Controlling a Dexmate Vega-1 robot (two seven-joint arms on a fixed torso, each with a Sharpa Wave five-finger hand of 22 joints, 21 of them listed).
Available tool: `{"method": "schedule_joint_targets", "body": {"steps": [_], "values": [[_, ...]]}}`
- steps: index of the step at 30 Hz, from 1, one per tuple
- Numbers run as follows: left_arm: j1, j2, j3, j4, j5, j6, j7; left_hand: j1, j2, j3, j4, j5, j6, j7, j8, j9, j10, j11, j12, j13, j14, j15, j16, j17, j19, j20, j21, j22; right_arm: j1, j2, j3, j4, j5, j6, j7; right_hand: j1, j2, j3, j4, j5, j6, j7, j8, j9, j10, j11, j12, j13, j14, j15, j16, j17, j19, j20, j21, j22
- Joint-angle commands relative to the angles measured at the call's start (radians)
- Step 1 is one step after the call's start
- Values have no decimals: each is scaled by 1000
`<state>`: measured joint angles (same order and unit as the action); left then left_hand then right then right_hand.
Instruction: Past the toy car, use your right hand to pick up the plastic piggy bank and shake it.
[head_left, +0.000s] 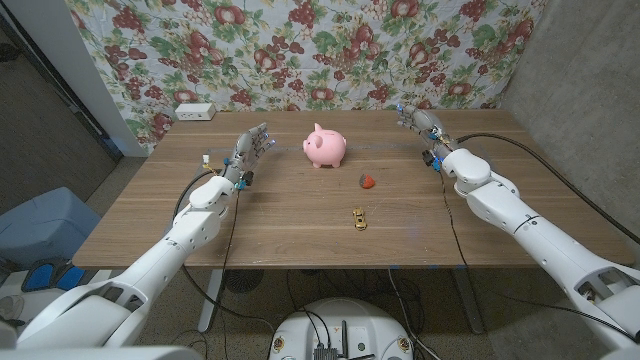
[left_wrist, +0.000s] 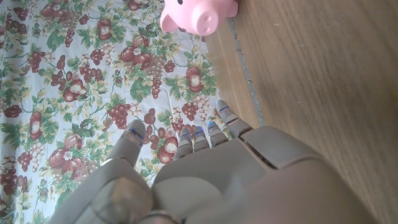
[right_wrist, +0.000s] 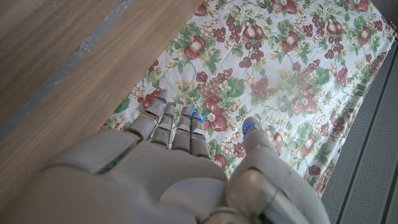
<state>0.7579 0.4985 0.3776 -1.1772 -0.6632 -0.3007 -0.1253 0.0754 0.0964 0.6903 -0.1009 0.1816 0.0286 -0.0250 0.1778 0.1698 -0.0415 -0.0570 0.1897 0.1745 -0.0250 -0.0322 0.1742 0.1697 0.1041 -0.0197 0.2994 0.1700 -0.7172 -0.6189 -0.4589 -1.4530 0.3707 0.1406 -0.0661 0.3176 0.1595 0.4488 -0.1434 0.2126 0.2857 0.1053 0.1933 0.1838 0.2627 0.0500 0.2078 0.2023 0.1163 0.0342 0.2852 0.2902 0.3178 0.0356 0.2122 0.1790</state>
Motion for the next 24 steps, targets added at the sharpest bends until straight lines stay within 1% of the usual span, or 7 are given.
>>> {"method": "schedule_joint_targets", "body": {"steps": [1, 9, 19, 24], "values": [[16, 6, -2, -24, 4, 0, 13, -8, 36, 2, -4, 3, 9, 1, 4, 3, 7, 0, 4, 3, -1, -30, 7, 3, 9, -1, -4, 3, 32, -24, -18, -28, -56, -22, 8, 7, -2, 4, 0, 4, 6, -3, 6, 3, 8, 5, 3, 5, 9, -4, -1, 3, 4, 2, 1, 3], [33, 15, -7, -51, 4, 2, 27, -8, 36, 2, -5, 3, 10, 3, 4, 3, 8, 2, 4, 3, -1, -29, 7, 3, 10, -1, -7, 3, 45, -31, -25, -40, -77, -27, 19, 9, -2, 5, -1, 5, 6, -5, 6, 3, 6, -2, 2, 5, 8, -5, -2, 3, 3, 1, 0, 3], [45, 20, -8, -69, 4, 2, 32, -10, 36, 2, -6, 3, 11, 4, 4, 3, 8, 2, 4, 3, -1, -29, 6, 3, 12, -2, -11, 3, 56, -47, -34, -71, -116, -50, 19, 12, -2, 6, -2, 5, 5, -7, 5, 3, 6, -1, 1, 5, 8, -7, -3, 3, 2, 1, 0, 3], [52, 22, -9, -77, 4, 1, 35, -10, 36, 3, -7, 3, 11, 3, 4, 3, 8, 3, 3, 3, 0, -29, 7, 3, 13, -2, -13, 3, 59, -56, -40, -94, -143, -67, 12, 13, -2, 7, -3, 6, 4, -8, 5, 3, 5, -1, 1, 5, 9, -10, -3, 3, 6, -6, 1, 3]]}}
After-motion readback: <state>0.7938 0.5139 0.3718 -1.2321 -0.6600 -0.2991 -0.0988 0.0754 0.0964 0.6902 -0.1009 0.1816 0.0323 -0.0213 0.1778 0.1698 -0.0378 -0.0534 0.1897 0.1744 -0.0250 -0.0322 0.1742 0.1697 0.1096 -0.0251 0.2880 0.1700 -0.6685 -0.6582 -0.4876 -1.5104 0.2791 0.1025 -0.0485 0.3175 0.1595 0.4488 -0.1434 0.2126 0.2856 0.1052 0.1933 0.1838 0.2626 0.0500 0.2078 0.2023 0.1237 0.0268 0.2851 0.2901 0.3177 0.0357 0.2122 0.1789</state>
